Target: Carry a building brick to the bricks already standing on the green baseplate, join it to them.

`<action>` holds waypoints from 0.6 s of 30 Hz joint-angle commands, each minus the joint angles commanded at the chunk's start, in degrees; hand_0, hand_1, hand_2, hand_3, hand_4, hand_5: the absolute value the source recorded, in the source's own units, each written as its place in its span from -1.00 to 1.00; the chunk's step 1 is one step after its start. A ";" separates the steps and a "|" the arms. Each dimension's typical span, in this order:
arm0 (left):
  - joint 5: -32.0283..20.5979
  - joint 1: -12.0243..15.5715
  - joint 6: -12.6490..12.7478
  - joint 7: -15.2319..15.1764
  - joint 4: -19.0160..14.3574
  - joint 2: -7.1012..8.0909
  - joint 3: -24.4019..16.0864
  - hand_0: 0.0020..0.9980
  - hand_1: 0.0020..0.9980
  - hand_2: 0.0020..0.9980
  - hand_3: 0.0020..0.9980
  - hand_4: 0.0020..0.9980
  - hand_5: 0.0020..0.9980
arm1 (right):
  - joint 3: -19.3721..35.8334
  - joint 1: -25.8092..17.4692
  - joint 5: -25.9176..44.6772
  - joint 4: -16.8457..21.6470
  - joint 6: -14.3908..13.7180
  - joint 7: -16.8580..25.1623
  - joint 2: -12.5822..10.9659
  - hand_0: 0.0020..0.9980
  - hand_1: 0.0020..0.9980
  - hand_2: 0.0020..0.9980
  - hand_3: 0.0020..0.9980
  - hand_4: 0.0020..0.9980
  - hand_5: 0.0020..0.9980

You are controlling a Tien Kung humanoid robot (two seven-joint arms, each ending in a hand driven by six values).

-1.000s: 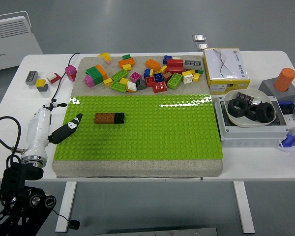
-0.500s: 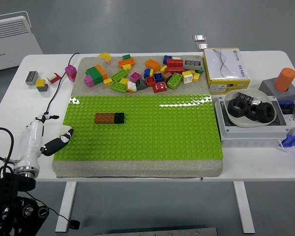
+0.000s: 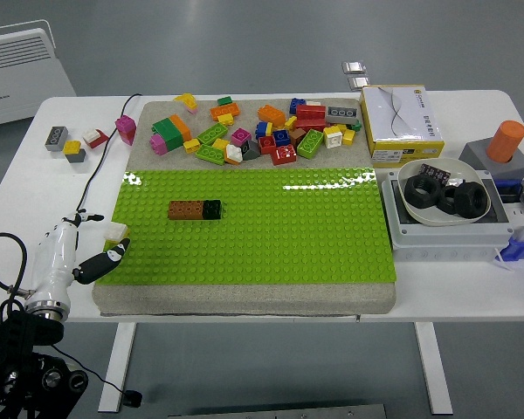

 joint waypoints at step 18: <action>-0.54 -0.55 0.66 -2.10 0.75 -2.16 -0.87 0.87 0.77 0.80 0.48 0.69 -0.22 | 2.32 1.14 -1.05 0.00 -0.59 -0.57 -0.91 0.04 0.40 0.65 0.67 0.80 0.97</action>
